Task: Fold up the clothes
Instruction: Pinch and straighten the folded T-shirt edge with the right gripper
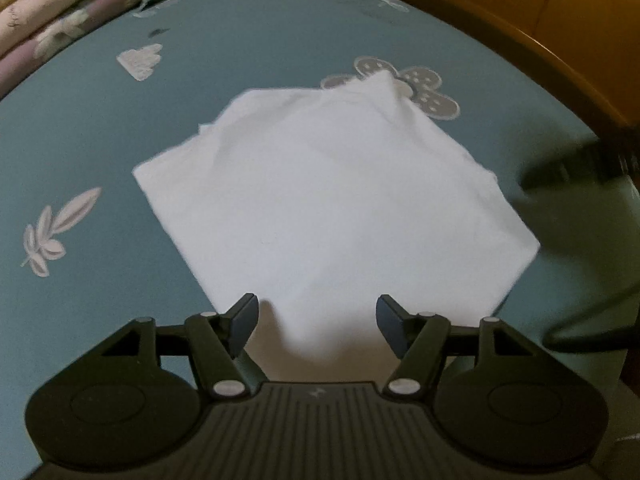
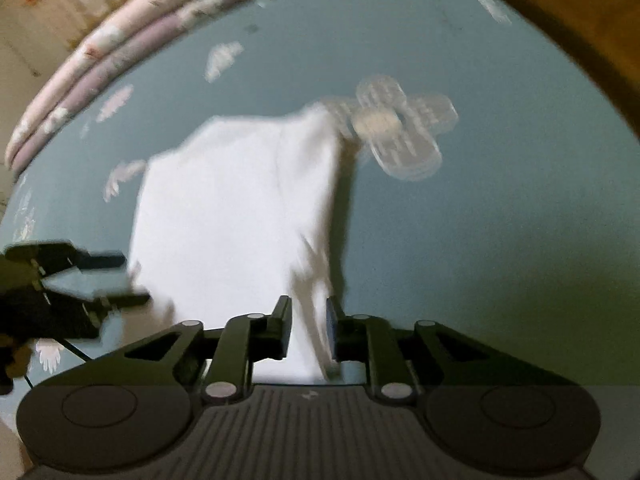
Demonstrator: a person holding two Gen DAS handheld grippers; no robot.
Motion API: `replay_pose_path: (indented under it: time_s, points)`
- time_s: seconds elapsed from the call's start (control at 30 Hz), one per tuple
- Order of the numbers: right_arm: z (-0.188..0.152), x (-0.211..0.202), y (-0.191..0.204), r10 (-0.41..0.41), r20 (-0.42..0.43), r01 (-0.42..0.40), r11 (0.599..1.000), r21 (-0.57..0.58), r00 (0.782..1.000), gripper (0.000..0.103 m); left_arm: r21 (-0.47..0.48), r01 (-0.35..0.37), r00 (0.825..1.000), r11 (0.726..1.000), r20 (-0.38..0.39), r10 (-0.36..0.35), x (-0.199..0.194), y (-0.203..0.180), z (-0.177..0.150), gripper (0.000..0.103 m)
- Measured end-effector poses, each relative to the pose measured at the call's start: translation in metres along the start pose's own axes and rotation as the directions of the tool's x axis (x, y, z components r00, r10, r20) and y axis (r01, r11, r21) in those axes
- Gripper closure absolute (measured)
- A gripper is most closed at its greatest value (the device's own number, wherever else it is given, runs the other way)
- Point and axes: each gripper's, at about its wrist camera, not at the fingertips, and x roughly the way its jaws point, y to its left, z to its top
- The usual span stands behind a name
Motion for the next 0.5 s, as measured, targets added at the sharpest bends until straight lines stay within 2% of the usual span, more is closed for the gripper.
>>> replay_pose_path:
  time_s: [0.1, 0.2, 0.27, 0.33, 0.4, 0.5]
  points:
    - [0.016, 0.027, 0.028, 0.027, -0.009, -0.027, 0.998, -0.052, 1.000, 0.075, -0.065, 0.001, 1.000, 0.998, -0.013, -0.002, 0.007, 0.015, -0.003, 0.037]
    - [0.020, 0.055, 0.028, 0.001, -0.099, -0.005, 0.999, -0.048, 0.995, 0.076, -0.147, 0.003, 1.000, 0.989, -0.011, -0.004, 0.006, 0.035, -0.001, 0.037]
    - [0.024, 0.052, 0.028, 0.013, -0.089, -0.017, 0.999, -0.048, 0.996, 0.075, -0.178, 0.000, 1.000, 0.984, 0.021, 0.004, 0.002, 0.051, 0.007, 0.042]
    - [0.026, 0.045, 0.033, 0.006, -0.077, -0.012, 0.996, -0.083, 0.997, 0.073, -0.209, -0.003, 0.999, 0.978, 0.052, 0.014, -0.002, 0.066, 0.014, 0.042]
    - [0.028, 0.041, 0.040, -0.005, -0.070, -0.003, 0.993, -0.117, 0.998, 0.063, -0.231, 0.003, 0.996, 0.973, 0.089, 0.018, -0.004, 0.079, 0.025, 0.042]
    - [0.027, 0.045, 0.051, 0.010, -0.089, -0.022, 0.990, -0.137, 0.996, 0.063, -0.185, 0.070, 0.981, 0.980, 0.188, -0.035, 0.003, 0.080, 0.062, 0.044]
